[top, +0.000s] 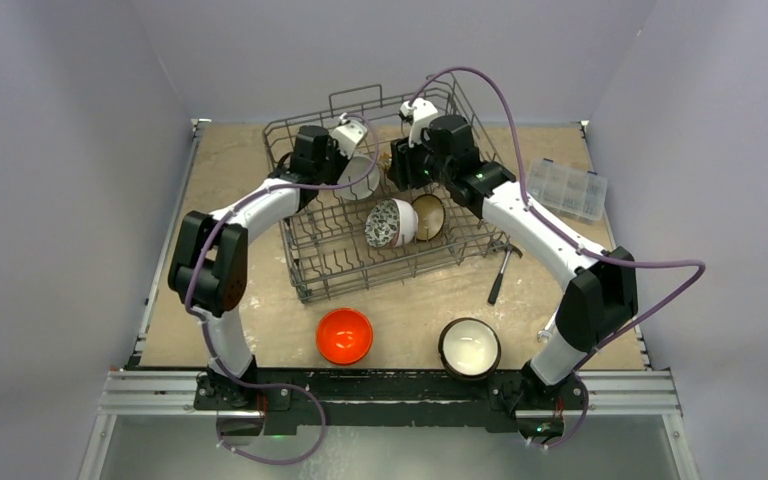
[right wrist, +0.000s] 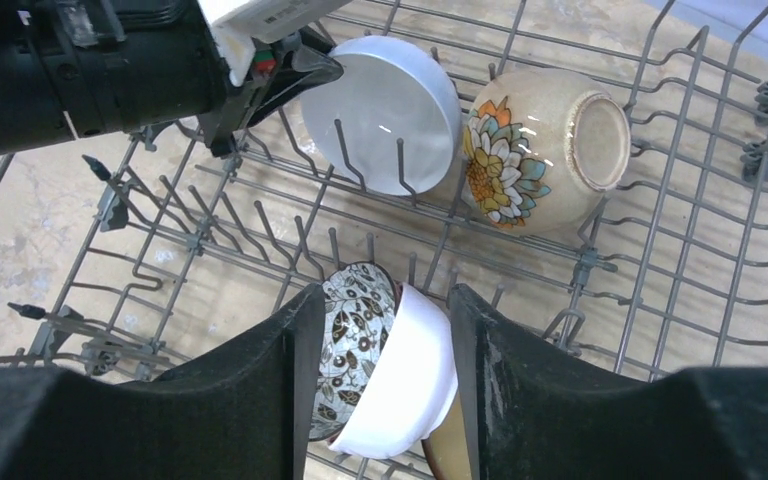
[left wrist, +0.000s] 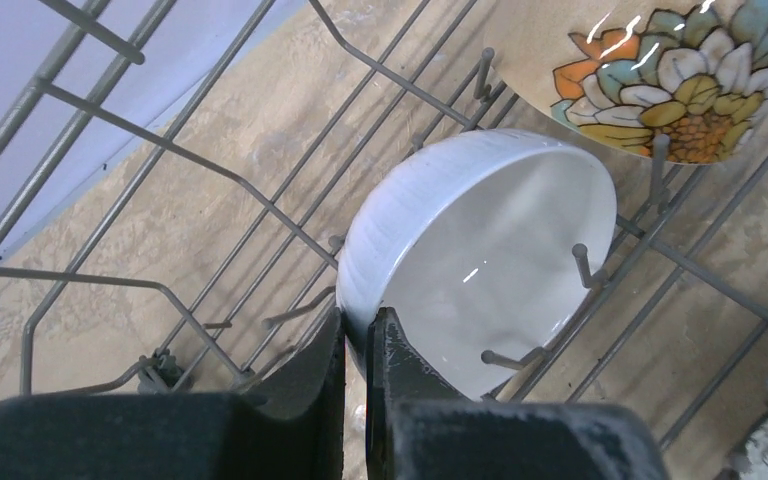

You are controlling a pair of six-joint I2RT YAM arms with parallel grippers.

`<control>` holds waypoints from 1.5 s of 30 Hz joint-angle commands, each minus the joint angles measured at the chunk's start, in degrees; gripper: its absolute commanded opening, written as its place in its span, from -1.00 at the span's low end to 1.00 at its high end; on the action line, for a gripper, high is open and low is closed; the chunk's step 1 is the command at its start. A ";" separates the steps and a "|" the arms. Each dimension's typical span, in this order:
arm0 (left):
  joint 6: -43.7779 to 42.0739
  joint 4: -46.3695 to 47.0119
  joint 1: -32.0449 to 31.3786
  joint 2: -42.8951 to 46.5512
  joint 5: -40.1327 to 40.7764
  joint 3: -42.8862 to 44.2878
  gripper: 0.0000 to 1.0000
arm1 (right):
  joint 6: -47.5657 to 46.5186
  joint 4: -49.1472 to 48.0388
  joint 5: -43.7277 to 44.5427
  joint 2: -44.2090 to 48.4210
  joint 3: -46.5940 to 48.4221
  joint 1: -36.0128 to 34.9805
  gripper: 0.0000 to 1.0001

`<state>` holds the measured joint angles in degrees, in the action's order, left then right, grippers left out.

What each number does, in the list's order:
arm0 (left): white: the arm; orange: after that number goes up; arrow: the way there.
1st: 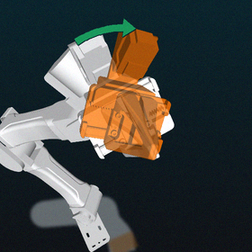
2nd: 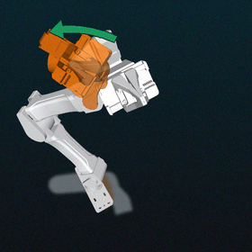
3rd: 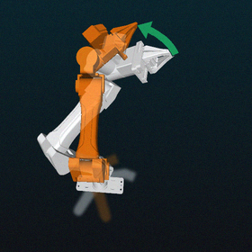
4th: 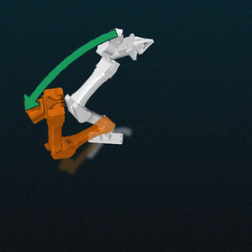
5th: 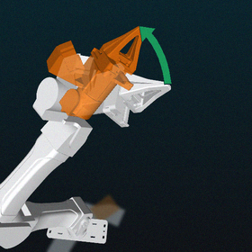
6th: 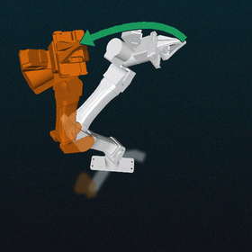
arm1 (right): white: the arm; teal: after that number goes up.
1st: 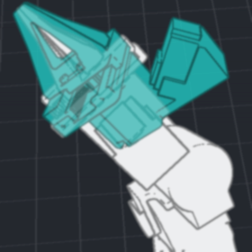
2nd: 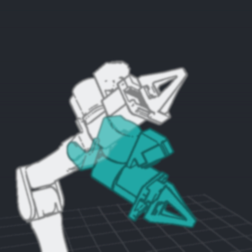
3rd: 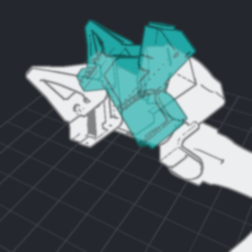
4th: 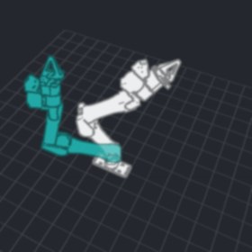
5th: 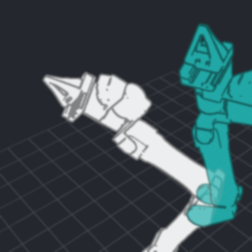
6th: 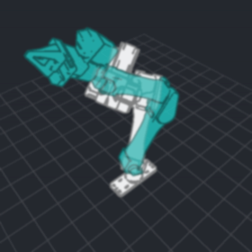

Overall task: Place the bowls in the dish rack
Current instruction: Pick up the bowl from the dish rack.

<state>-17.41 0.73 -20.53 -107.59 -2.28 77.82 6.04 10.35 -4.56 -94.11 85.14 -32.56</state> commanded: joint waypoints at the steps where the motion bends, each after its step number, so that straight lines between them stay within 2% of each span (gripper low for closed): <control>1: 4.05 13.91 -1.17 10.20 -4.19 0.20 -1.00 | 0.70 -2.21 -3.11 2.82 0.31 0.46 0.07; 6: 4.38 15.84 -1.17 14.44 -5.31 -1.58 -1.00 | -0.28 -3.01 -5.34 2.58 -0.10 0.43 0.17; 11: 4.57 17.36 -1.17 18.63 -6.54 -3.94 -1.00 | -2.06 -5.59 -9.23 1.97 -0.69 0.72 0.57; 12: 4.59 17.17 -1.17 19.17 -6.66 -4.12 -1.00 | -2.27 -6.47 -10.16 1.78 -0.76 0.78 0.71; 16: 4.82 18.07 -1.22 21.71 -7.05 -5.84 -1.00 | -3.56 -7.58 -12.66 0.21 1.01 1.49 0.94; 25: 5.33 18.85 -1.09 25.88 -11.38 -9.74 -1.00 | -4.54 -7.33 -21.39 -4.41 6.63 4.76 0.97; 32: 8.02 20.92 -1.07 27.66 -15.16 -15.01 -1.00 | -1.65 -12.60 -28.63 -2.80 1.47 6.22 0.97; 39: 12.32 25.84 -1.09 31.20 -22.45 -20.67 -1.00 | -1.59 -10.83 -34.55 -4.07 0.95 8.25 0.97; 45: 16.69 32.74 -1.09 33.87 -22.46 -24.20 -1.00 | 1.37 -9.60 -43.73 -5.33 -1.08 8.64 0.97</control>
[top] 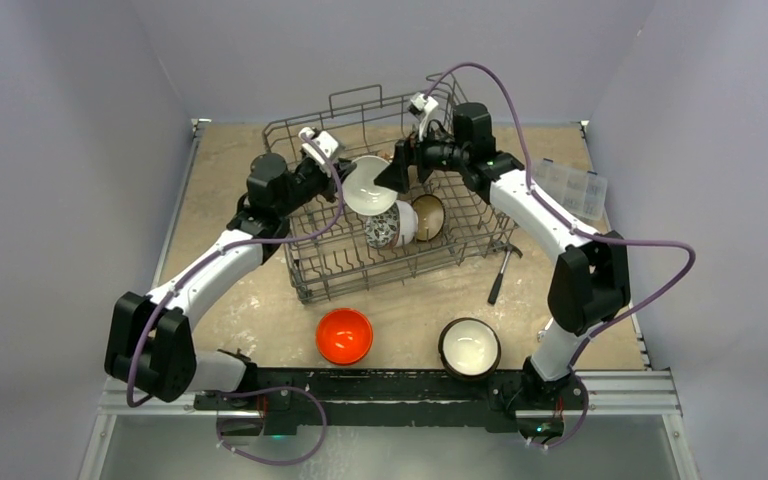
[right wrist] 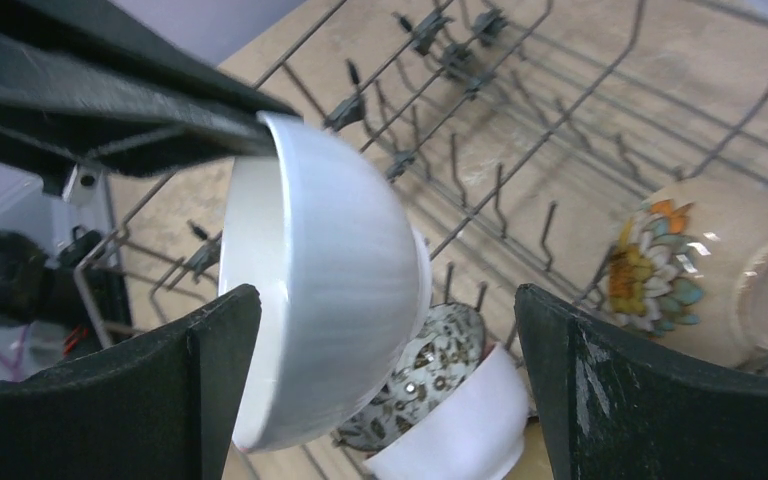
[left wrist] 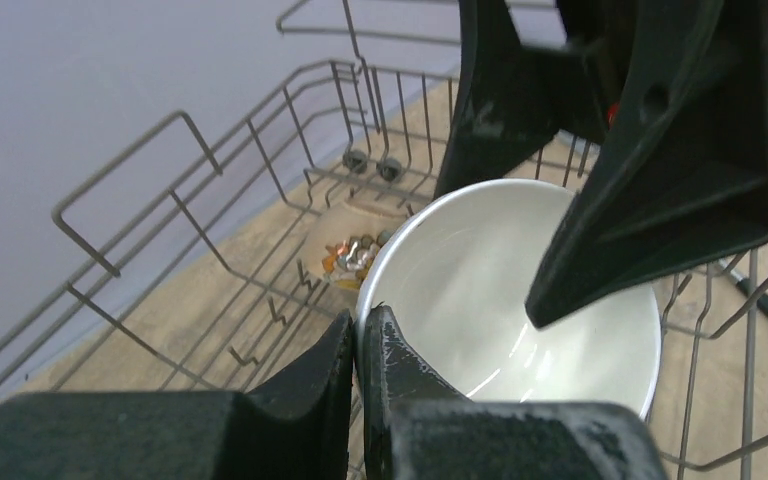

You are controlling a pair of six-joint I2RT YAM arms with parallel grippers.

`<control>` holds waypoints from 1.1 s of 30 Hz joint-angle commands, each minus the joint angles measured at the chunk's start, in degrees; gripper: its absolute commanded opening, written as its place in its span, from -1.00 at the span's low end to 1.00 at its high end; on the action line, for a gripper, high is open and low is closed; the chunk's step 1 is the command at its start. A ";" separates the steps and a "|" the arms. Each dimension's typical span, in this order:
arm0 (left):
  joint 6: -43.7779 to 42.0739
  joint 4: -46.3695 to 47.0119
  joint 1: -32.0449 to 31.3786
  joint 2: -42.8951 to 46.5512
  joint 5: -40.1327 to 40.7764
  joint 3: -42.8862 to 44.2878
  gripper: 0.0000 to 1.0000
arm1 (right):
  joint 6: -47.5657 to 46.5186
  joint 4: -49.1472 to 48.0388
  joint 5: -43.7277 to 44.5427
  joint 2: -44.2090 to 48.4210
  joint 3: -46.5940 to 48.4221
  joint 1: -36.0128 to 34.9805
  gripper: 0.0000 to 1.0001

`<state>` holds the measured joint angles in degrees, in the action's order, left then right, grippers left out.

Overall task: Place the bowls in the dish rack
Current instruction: Pick up the bowl from the dish rack.

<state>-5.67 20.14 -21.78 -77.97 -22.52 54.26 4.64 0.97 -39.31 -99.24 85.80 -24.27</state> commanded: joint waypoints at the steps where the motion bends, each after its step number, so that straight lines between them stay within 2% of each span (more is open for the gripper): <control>1: 5.21 14.62 0.16 4.56 -2.07 -1.16 -1.00 | 3.85 -0.70 -11.06 -0.31 -2.45 0.32 0.96; 6: 7.39 16.84 0.16 4.87 -1.13 -1.97 -1.00 | 12.30 -10.50 -16.53 0.68 -8.22 0.33 0.89; 9: 7.58 17.20 0.15 4.61 -1.16 -2.01 -1.00 | 17.19 -16.89 -18.25 1.87 -11.41 0.32 0.76; 12: 7.52 17.21 0.16 4.34 -1.12 -2.00 -1.00 | 18.04 -19.18 -18.00 2.89 -12.61 0.30 0.59; 14: 7.56 17.09 0.16 4.03 -1.20 -2.01 -1.00 | 17.90 -20.00 -16.91 3.98 -13.43 0.36 0.60; 19: 7.94 16.38 0.16 3.28 -1.35 -2.05 -1.00 | 18.48 -24.38 -14.36 8.20 -16.10 0.36 0.82; 26: 8.32 16.78 0.16 2.61 -1.21 -2.74 -1.00 | 22.82 -32.04 -15.02 10.50 -18.34 0.32 0.79; 33: 9.39 19.16 0.16 3.03 -2.73 -4.01 -1.00 | 26.49 -33.19 -12.04 9.71 -18.80 0.37 0.82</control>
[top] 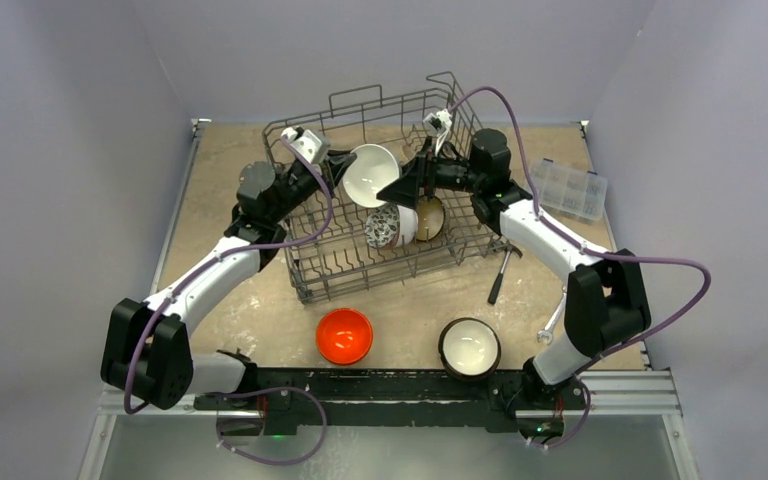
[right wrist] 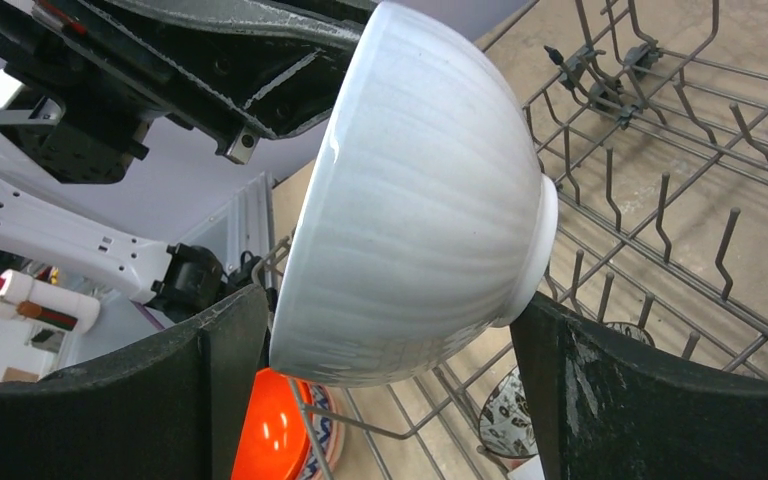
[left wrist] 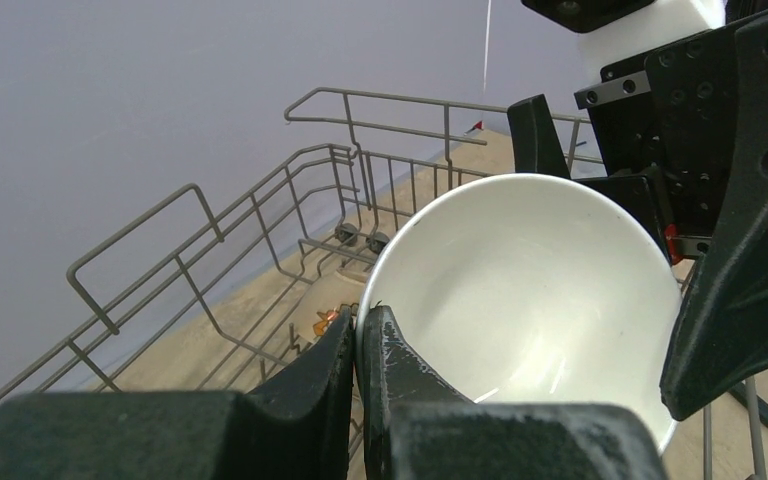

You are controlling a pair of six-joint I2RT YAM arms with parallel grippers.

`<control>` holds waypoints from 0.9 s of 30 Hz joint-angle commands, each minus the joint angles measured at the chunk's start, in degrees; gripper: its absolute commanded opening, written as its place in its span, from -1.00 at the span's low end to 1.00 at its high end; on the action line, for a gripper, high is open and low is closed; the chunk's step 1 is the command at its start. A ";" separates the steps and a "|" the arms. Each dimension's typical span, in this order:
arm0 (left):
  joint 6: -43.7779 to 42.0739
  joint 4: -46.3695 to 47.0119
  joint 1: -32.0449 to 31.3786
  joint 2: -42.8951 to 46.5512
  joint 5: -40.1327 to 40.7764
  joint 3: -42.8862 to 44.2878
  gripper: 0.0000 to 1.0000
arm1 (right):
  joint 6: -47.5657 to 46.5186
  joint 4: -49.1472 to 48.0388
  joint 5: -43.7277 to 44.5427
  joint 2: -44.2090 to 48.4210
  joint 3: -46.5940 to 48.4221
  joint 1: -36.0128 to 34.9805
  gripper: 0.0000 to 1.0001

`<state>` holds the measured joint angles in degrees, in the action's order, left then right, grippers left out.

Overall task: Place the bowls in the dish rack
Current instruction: Pick up the bowl from the dish rack.

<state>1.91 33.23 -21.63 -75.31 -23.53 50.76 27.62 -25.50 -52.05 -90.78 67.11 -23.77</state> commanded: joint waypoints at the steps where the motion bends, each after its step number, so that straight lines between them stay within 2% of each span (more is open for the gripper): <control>1: 2.06 6.45 0.01 0.41 -2.16 -0.53 -1.00 | 4.70 -7.87 0.93 0.96 -0.33 -0.14 0.82; 4: 2.50 6.79 0.01 0.35 -2.99 -0.70 -1.00 | 7.85 -11.48 1.93 -0.30 -0.46 -0.22 0.77; 8: 2.45 7.23 0.01 0.50 -3.32 -1.08 -1.00 | 11.15 -16.04 1.88 -0.68 -1.56 -0.25 0.45; 11: 2.10 7.09 0.01 0.73 -2.55 -1.35 -1.00 | 11.84 -17.12 1.96 -0.37 -2.30 -0.21 0.00; 16: 2.72 5.98 0.00 1.21 0.48 -1.65 -0.98 | 11.73 -15.29 2.71 -0.41 -2.68 -0.19 -1.00; 20: 3.63 4.55 0.03 1.92 3.37 -1.79 -0.34 | 7.90 -7.52 6.75 -1.22 0.60 -0.14 -1.00; 24: 3.84 2.23 0.26 3.34 8.11 -2.05 0.19 | 3.67 1.81 13.62 -2.76 6.00 -0.14 -1.00; 27: 3.91 -0.31 1.04 4.90 11.36 -2.40 0.35 | 1.39 6.17 19.53 -4.64 10.82 -0.22 -1.00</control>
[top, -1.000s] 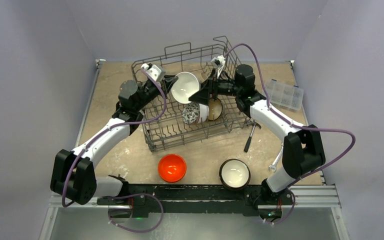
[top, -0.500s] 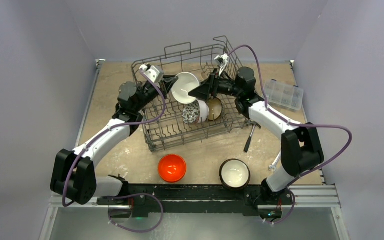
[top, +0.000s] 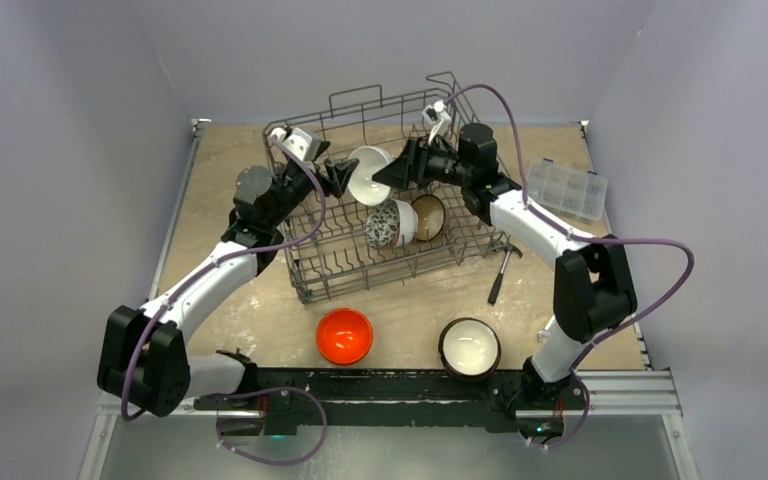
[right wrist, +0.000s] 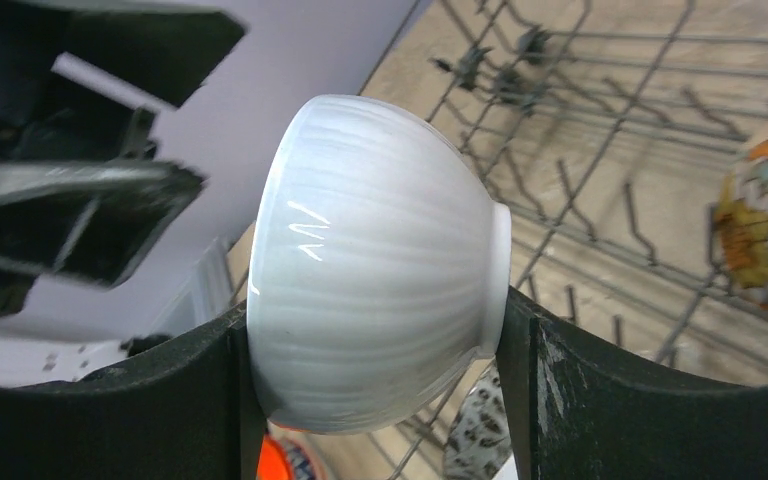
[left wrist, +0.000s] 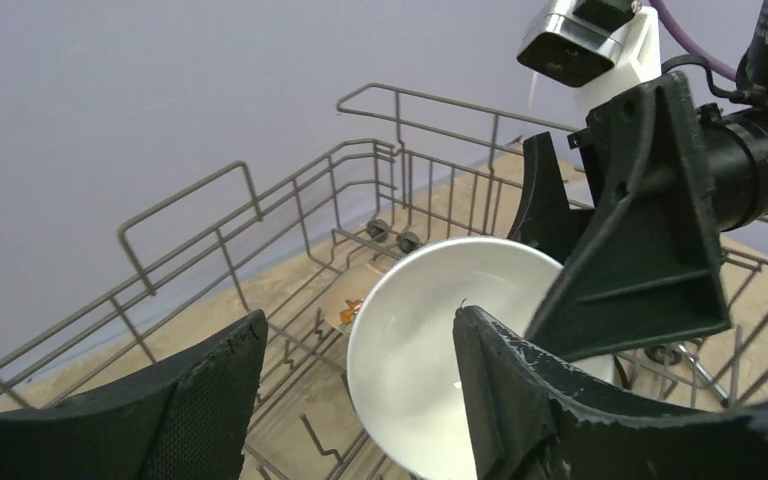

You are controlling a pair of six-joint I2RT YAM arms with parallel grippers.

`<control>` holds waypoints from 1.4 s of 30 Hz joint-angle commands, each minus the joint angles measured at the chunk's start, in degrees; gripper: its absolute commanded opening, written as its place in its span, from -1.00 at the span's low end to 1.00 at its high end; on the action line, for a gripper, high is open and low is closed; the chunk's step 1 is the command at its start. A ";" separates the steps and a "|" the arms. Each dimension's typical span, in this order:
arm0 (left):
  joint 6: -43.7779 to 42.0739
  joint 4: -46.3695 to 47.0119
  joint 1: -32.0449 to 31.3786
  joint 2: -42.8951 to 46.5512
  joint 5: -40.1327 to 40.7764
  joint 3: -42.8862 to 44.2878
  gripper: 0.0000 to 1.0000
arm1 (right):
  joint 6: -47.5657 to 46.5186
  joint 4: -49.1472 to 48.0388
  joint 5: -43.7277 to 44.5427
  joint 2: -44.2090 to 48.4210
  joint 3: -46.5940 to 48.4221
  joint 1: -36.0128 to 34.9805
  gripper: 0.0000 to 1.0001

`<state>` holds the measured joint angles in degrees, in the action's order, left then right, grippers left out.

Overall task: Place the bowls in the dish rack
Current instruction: Pick up the bowl from the dish rack, then place the bowl in the dish rack.

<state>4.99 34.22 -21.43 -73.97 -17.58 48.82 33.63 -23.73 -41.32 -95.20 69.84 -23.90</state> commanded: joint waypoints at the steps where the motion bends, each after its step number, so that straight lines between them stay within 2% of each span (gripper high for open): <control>1: 0.63 -2.60 1.15 4.29 6.22 -0.53 0.36 | -4.91 5.63 9.90 -0.96 9.44 -0.14 -1.00; 4: -0.57 -5.73 2.00 6.81 10.73 -1.38 0.42 | -6.86 10.16 14.89 -3.33 13.95 -0.79 -1.00; 7: -2.08 -9.57 2.65 10.43 17.89 -2.79 0.73 | -9.55 16.08 20.67 -6.64 20.11 -2.36 -1.00; 11: -3.55 -15.34 3.35 14.77 27.74 -4.65 0.94 | -13.89 25.44 32.17 -12.09 29.40 -6.27 -1.00; 15: -4.61 -22.48 3.53 17.28 34.66 -5.30 0.96 | -17.09 31.71 45.13 -16.82 37.60 -10.83 -1.00; 20: -4.73 -25.31 3.61 20.42 39.33 -9.19 0.96 | -18.96 37.45 55.47 -23.38 47.03 -13.74 -1.00; 27: -6.29 -27.35 3.54 22.05 39.14 -10.26 0.96 | -21.34 39.20 62.04 -28.04 51.78 -15.77 -1.00; 36: -7.73 -27.45 3.56 21.11 39.58 -10.58 0.97 | -23.15 38.85 65.81 -27.11 51.65 -16.22 -1.00; 42: -7.98 -27.45 3.51 20.77 39.03 -10.76 0.97 | -23.96 40.69 63.71 -29.25 51.92 -16.46 -1.00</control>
<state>-2.09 5.87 -18.11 -53.15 21.45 38.50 11.57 16.91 21.52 -124.49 118.61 -39.86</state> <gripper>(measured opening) 0.982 0.732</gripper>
